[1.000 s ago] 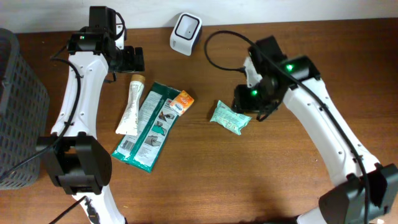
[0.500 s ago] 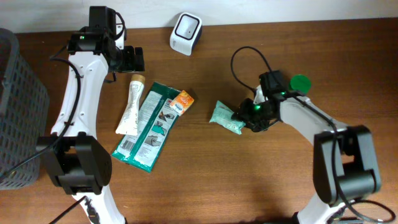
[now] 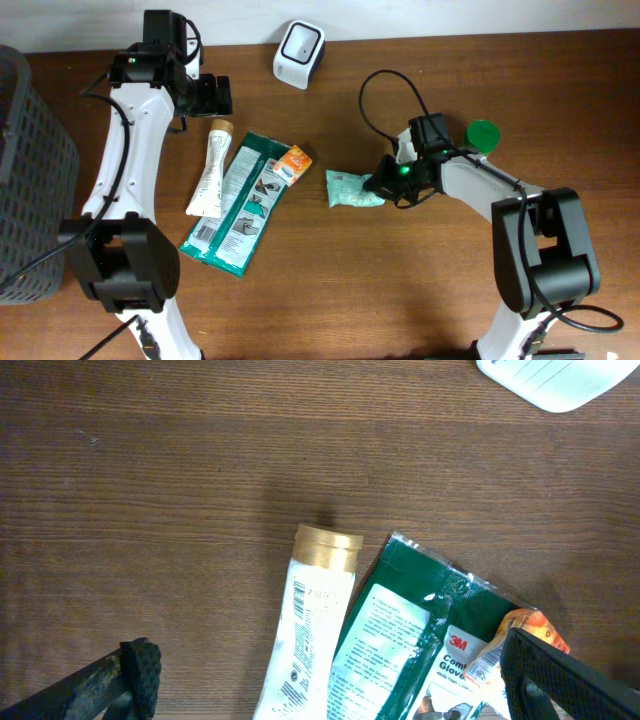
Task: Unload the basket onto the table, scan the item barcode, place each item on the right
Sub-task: 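Raise the light-green packet under the white scanner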
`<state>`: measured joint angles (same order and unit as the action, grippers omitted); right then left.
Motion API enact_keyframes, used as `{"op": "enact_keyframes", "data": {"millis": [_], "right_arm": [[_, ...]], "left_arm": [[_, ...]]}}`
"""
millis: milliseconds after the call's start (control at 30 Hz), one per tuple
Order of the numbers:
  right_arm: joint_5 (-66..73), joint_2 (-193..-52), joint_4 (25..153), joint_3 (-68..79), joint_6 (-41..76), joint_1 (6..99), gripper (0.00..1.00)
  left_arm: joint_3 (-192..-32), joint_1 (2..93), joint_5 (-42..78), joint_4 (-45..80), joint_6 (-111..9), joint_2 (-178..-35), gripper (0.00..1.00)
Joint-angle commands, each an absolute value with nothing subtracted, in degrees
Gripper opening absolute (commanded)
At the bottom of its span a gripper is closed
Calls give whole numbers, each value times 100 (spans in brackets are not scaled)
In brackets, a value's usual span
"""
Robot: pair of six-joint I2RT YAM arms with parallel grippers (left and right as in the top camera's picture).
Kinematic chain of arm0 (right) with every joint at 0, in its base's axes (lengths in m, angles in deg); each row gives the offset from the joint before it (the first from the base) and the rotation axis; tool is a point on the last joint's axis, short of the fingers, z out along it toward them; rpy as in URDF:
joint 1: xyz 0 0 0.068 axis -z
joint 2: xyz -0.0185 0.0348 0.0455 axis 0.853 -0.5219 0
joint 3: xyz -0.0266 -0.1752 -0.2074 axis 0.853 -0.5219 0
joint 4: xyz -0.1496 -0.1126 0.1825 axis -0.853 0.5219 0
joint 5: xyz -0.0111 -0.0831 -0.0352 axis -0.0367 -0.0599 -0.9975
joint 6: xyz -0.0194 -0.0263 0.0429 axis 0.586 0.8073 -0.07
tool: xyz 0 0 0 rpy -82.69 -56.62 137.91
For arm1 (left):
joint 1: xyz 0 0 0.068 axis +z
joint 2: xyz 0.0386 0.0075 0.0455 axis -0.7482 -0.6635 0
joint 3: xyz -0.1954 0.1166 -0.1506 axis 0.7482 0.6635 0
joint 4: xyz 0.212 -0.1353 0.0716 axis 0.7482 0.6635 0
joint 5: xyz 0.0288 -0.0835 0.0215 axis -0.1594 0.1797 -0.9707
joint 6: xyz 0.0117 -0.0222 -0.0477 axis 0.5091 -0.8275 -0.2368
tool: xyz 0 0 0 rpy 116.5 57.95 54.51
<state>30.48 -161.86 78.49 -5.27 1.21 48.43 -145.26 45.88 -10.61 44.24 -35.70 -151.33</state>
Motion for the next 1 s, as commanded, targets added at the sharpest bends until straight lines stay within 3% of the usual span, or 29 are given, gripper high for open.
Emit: {"op": "enact_keyframes", "data": {"millis": [0, 167, 500, 633, 767, 967], "right_arm": [[4195, -16114, 8195, 4, 847, 4817, 4], [5214, -15827, 8938, 918, 1295, 4963, 4], [4868, -15530, 10820, 2854, 1787, 5101, 4], [3605, -15532, 11148, 3456, 1769, 4869, 4], [1144, -15707, 11163, 4245, 1721, 4286, 4], [-1671, -16295, 9003, 4343, 2502, 3720, 4]], "left_arm": [[-14633, 4610, -1101, 4415, -3498, -14974, 99], [-14633, 4610, -1101, 4415, -3500, -14974, 99], [-14633, 4610, -1101, 4415, -3500, -14974, 99], [-14633, 4610, -1101, 4415, -3500, -14971, 99], [-14633, 4610, -1101, 4415, -3498, -14974, 99], [-14633, 4610, -1101, 4415, -3500, -14974, 99]]}}
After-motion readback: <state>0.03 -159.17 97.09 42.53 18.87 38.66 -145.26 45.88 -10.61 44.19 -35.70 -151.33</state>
